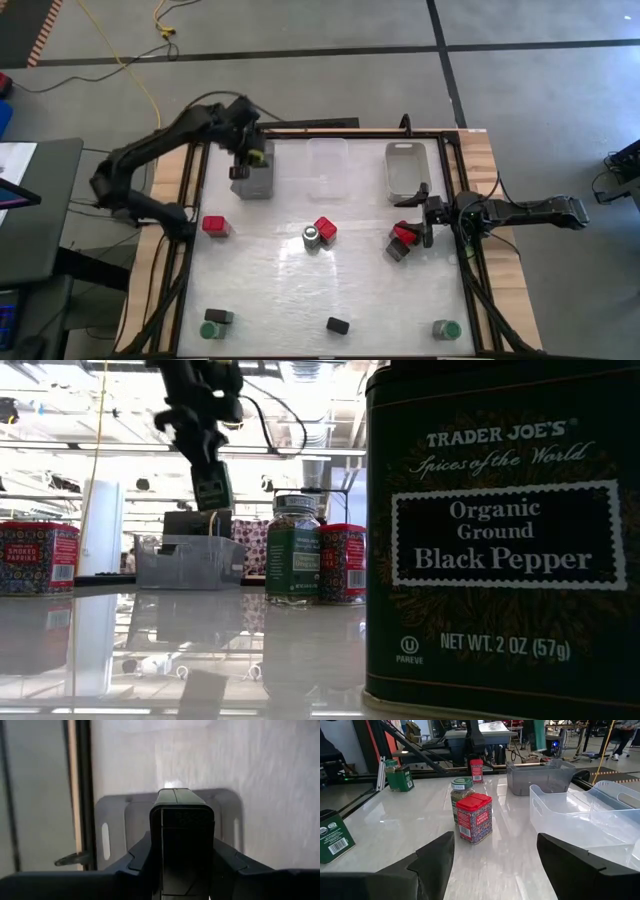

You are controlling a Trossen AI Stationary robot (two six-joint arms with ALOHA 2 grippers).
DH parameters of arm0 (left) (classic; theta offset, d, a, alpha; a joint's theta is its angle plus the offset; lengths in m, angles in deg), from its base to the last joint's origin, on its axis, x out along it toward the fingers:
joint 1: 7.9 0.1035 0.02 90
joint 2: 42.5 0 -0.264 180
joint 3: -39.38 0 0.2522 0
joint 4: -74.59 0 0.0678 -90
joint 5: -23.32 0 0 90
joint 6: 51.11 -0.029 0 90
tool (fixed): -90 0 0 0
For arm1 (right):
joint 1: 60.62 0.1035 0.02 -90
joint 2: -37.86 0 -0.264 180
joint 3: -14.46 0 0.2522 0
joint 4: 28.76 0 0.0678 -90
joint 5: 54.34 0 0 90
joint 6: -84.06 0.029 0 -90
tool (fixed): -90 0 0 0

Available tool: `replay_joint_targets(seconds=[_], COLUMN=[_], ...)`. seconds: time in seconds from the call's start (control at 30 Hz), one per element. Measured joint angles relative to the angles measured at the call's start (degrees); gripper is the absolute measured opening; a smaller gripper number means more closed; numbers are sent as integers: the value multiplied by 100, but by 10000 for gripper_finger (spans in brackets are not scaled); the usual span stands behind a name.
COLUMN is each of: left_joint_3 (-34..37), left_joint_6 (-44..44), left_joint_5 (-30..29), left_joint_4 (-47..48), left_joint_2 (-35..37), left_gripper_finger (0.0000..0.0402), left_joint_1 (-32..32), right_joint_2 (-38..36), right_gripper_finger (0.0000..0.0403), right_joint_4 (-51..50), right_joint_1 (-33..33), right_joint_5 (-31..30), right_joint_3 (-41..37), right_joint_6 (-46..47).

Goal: Sort spices by type
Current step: Put the black seasoning can into the black bin

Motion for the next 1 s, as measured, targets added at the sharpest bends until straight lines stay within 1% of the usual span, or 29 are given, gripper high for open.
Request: replay_joint_targets(seconds=[0.07, 0.17, 0.27, 0.37, 0.53, 0.77, 0.93, 1.0], left_joint_3=[-181, -218, -205, -199, -199, -197, -197, -197], left_joint_6=[-206, -302, -341, -355, -696, -846, -970, -820], left_joint_5=[14, 28, 194, 263, 349, 380, 332, 325], left_joint_4=[267, 354, 285, 55, -190, -385, -481, -487], left_joint_2=[-341, -735, -1055, -1304, -1645, -2023, -2035, -2035], left_gripper_finger=[117, 117, 117, 117, 117, 117, 117, 117], left_joint_1=[275, 695, 1095, 1368, 1493, 1491, 1491, 1491], right_joint_2=[1, 1, 0, 1, 0, -1, -1, -1], right_gripper_finger=[312, 312, 312, 312, 312, 312, 312, 312], right_joint_4=[0, 0, 0, 0, 0, 0, 0, 0], right_joint_1=[1, 0, 1, 0, 2, 1, 0, 0], right_joint_5=[-2, -2, 0, 0, 0, -2, -1, 0], right_joint_3=[0, 2, 0, 0, 2, 2, 1, 0], right_joint_6=[0, 0, 0, 0, 0, 0, -2, -2])
